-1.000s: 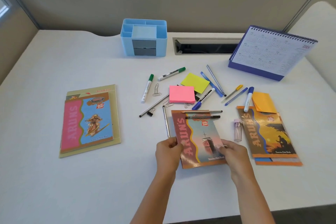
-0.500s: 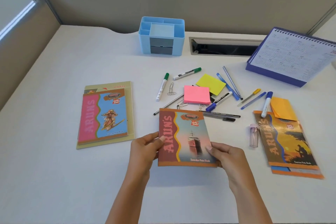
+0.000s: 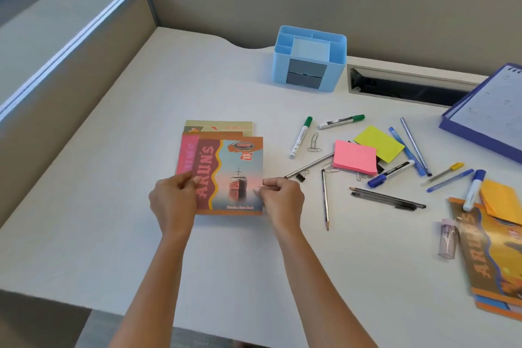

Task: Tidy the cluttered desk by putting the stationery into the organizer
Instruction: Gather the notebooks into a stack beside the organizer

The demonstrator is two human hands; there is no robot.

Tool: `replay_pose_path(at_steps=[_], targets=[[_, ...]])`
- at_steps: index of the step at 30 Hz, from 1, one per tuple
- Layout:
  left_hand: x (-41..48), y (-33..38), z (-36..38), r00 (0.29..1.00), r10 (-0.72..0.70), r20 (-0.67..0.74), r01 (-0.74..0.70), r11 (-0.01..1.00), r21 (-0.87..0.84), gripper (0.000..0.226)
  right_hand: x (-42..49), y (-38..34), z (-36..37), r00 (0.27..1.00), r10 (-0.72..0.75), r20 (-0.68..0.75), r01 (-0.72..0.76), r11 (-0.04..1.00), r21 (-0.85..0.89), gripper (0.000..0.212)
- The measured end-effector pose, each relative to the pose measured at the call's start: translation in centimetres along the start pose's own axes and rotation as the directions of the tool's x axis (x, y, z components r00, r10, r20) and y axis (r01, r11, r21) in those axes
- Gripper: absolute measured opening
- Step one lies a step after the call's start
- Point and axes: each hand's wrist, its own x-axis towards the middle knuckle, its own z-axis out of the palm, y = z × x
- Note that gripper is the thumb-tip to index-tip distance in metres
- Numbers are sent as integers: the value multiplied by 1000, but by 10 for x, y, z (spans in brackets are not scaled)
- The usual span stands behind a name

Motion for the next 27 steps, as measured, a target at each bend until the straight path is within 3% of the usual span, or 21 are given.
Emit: replay_pose_path(at_steps=[7, 11, 16, 20, 23, 27], targets=[[34, -7, 0, 994, 77, -74, -63, 983, 173, 19, 18, -24, 42, 998, -62, -24, 58, 991, -123, 18], [39, -15, 2, 992, 113, -56, -96, 965, 246, 22, 22, -22, 51, 997, -77, -28, 71, 980, -188, 24], [37, -23, 5, 989, 149, -12, -137, 935, 328, 22, 18, -17, 56, 990, -136, -36, 122, 957, -262, 12], [30, -23, 7, 985, 173, -20, -156, 925, 348, 15, 12, -13, 47, 977, -207, -44, 188, 946, -265, 23], [16, -17, 11, 978, 209, -23, -190, 926, 327, 10, 6, 3, 12, 956, -264, -128, 237, 951, -198, 24], [-19, 1, 30, 960, 277, 39, -277, 923, 267, 32, 7, 43, -74, 901, -278, -333, 206, 950, -236, 21]])
